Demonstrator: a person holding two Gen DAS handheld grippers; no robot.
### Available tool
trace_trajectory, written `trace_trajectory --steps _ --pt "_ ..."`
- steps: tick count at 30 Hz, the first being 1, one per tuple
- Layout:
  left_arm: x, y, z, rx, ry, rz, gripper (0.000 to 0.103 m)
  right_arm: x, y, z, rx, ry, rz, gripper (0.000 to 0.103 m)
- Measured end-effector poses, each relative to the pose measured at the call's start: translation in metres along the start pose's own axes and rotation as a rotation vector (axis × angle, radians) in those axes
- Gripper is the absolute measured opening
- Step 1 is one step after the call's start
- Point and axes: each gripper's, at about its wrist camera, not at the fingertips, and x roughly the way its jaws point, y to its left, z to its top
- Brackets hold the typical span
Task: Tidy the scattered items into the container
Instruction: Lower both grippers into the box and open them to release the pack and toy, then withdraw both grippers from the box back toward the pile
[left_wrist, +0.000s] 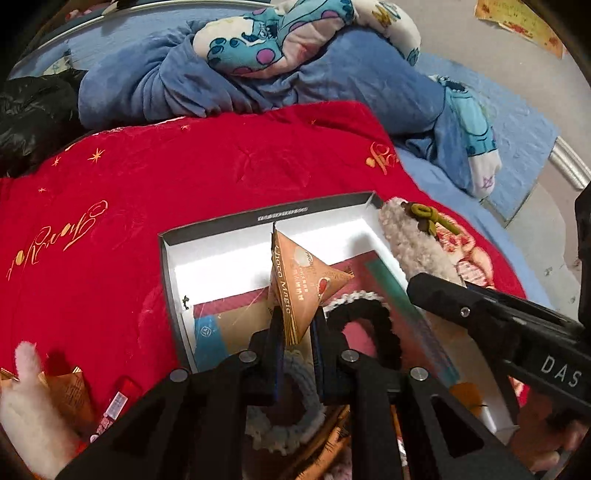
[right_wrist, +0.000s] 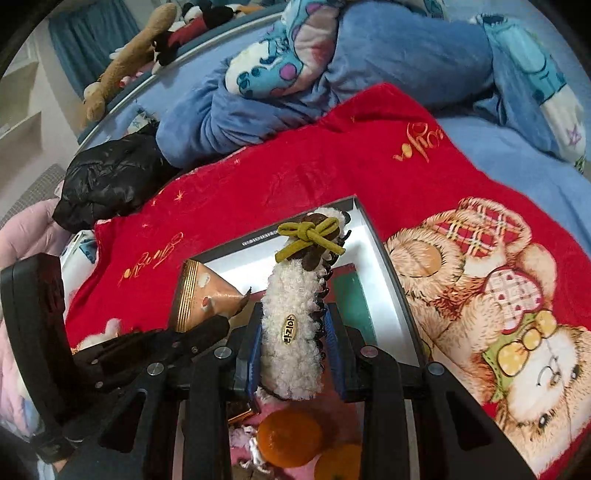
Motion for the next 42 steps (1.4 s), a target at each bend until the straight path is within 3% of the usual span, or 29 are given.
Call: trace_trajectory --steps 5,11,13,14,16,17,18,19,20,21,25,30,34,37,42 --pt "0.01 0.001 0.001 -0.02 0.014 0.005 0.014 0.017 -0.006 -0.004 -0.01 0.043 -0.061 0.029" --pt "0.023 0.002 0.002 -0.032 0.079 0.093 0.014 0.024 -0.017 -0.006 0.041 0.076 0.012 0.03" --pt "0.024 0.007 0.004 -0.061 0.081 0.108 0.019 0.023 -0.014 -0.007 0.036 0.074 0.018 0.035" --pt "0.025 0.009 0.004 -0.071 0.087 0.11 0.029 0.022 -0.012 -0.007 0.035 0.067 0.032 0.037" --pt "0.023 0.01 0.005 -0.078 0.084 0.095 0.044 0.016 -0.01 -0.007 0.038 0.041 0.098 0.053" --pt "0.02 0.009 0.005 -0.072 0.072 0.08 0.056 0.013 -0.009 -0.006 0.037 0.031 0.117 0.065" --pt "0.016 0.008 0.006 -0.075 0.061 0.082 0.063 0.007 -0.008 -0.005 0.04 0.008 0.101 0.073" --pt "0.013 0.009 0.007 -0.076 0.053 0.074 0.071 0.0 -0.009 -0.004 0.046 -0.013 0.057 0.09" --pt "0.008 0.008 0.008 -0.076 0.046 0.06 0.08 -0.004 -0.011 -0.002 0.051 -0.03 0.042 0.099" --pt "0.002 0.008 0.01 -0.076 0.042 0.061 0.09 -0.011 -0.012 -0.003 0.062 -0.053 0.049 0.1" --pt "-0.028 0.006 0.01 -0.058 -0.009 0.059 0.101 -0.041 -0.026 -0.009 0.171 -0.142 0.101 0.103" --pt "-0.092 0.003 -0.007 -0.07 -0.108 0.088 0.103 -0.094 -0.026 -0.04 0.278 -0.325 0.07 0.103" --pt "-0.155 0.006 -0.046 -0.012 -0.215 0.138 0.103 -0.119 0.004 -0.075 0.214 -0.381 0.065 0.103" --pt "-0.202 0.032 -0.087 -0.014 -0.263 0.212 0.103 -0.125 0.041 -0.097 0.13 -0.379 0.061 0.103" --pt "-0.238 0.09 -0.127 -0.044 -0.248 0.266 0.103 -0.113 0.099 -0.12 0.018 -0.366 0.057 0.103"
